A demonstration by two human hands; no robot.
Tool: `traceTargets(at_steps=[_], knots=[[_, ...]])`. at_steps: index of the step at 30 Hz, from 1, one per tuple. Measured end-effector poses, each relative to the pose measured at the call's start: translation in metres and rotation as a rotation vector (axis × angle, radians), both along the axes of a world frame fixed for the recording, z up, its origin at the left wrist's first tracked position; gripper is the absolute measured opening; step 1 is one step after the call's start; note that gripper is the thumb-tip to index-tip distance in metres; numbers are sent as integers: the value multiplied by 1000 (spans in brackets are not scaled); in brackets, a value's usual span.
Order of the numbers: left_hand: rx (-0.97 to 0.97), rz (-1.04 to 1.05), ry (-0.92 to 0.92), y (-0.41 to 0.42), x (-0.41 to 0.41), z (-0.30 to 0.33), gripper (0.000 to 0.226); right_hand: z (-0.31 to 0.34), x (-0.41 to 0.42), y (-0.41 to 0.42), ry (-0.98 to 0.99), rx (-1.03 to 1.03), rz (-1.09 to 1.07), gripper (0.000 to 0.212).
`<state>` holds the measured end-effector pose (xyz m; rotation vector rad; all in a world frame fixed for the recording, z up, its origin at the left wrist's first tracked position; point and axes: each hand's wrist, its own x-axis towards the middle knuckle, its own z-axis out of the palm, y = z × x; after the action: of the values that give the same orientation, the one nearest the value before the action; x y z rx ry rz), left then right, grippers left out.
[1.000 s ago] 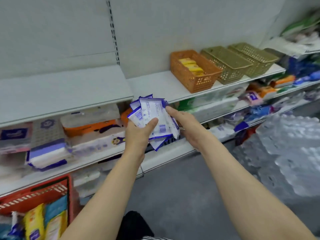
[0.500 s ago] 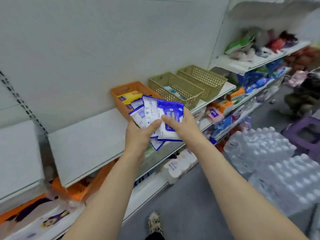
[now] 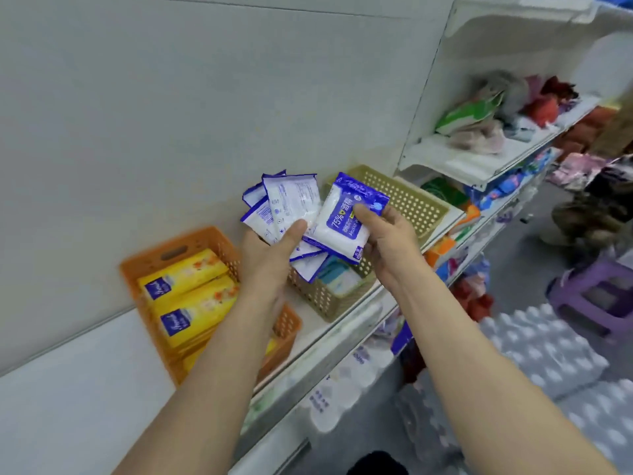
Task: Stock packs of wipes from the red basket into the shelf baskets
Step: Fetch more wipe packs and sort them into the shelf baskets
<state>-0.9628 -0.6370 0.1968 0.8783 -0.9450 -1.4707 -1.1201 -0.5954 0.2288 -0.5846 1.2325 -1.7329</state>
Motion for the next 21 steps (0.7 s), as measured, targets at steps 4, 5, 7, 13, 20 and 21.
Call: traceTargets(at_steps=[4,5,7,13,20,21], knots=[[25,90,14,-41,-22,3,40,-2,-28,-55,-24,-67,129,18],[25,113,12,-52,-29,4,40,-4,-34,-70,2,-58,178,19],[33,167,4,-75,-44,3,42,-8,-47,-102,38,-27,275,25],[90,346,-55,-127,-95,-5,48,0,-120,-199,117,5,504,38],[137,488,-81,-154,-193,-6,44,2,-231,-272,516,92,794,21],[142,525,-68,-155,-203,-9,42,-2,-244,-277,528,113,797,23]])
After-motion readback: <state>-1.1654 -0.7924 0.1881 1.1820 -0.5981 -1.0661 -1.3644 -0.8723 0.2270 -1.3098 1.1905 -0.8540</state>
